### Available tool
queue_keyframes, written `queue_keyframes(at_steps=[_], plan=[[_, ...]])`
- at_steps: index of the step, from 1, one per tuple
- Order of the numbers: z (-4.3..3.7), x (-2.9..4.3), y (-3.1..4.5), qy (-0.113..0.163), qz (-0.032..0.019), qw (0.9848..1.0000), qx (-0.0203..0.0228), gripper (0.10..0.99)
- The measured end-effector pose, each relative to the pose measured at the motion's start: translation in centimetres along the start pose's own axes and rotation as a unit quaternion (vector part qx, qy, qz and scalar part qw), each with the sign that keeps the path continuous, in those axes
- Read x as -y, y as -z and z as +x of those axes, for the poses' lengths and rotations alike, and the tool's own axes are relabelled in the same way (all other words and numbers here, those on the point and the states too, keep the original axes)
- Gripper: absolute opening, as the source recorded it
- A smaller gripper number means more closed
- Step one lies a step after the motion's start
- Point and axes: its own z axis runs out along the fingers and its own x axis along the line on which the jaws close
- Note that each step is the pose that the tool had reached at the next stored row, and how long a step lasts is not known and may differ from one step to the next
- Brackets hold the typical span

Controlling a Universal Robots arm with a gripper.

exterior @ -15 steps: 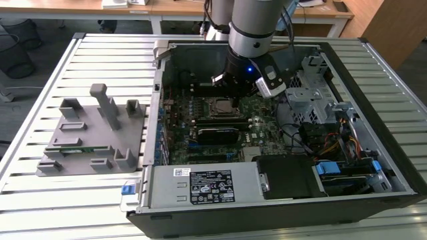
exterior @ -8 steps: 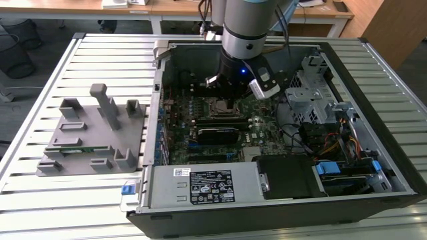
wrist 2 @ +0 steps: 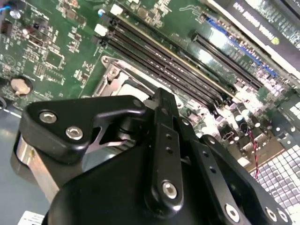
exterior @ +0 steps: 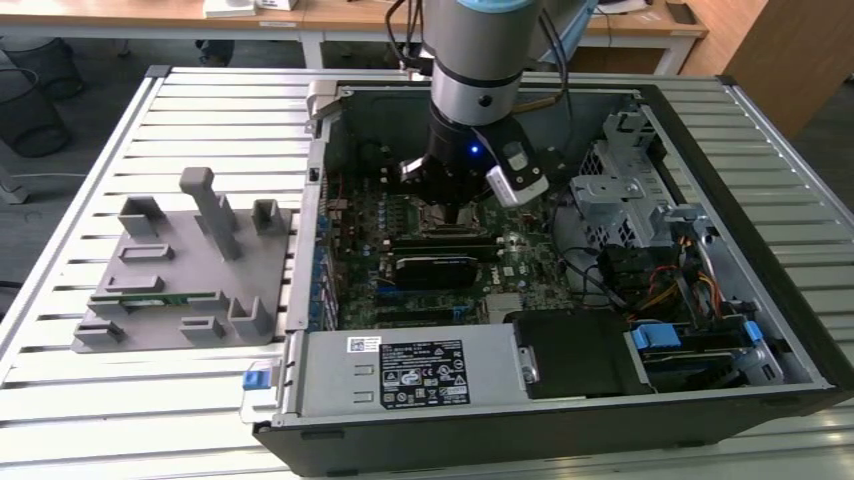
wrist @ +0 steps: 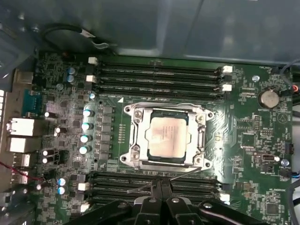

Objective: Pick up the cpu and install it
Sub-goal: 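Install the second cpu locking lever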

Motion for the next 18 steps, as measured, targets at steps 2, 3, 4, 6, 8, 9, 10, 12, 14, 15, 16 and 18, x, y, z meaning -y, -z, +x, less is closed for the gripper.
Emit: queue_keyframes(at_steps=[2,3,4,6,8,9,10,12,14,15,16,18], plan=[[0.3,0.01,-0.06,0.0,-0.0005,1.0,0.0001,0.106],[0.45,0.01,-0.1,0.0,-0.0006,1.0,0.0001,0.106],[0.57,0.01,-0.14,0.0,-0.0006,1.0,0.0,0.106],[0.73,0.01,-0.3,0.0,-0.0008,1.0,0.0,0.106],[0.79,0.03,-0.55,0.0,-0.0009,1.0,-0.0002,0.106],[0.81,0.04,-0.69,0.0,-0.0009,1.0,-0.0005,0.106],[0.84,0.05,-0.83,0.0,-0.001,1.0,-0.0008,0.106],[0.87,0.07,-1.05,0.0,-0.0016,1.0,-0.0013,0.106],[0.9,0.14,-1.12,0.0,-0.0058,1.0,-0.0017,0.106],[0.92,0.19,-1.14,0.0,-0.01,0.9999,-0.0015,0.106],[0.95,0.28,-1.15,0.0,-0.0146,0.9999,-0.0013,0.106],[1.01,0.52,-1.19,0.0,-0.0202,0.9998,-0.001,0.106]])
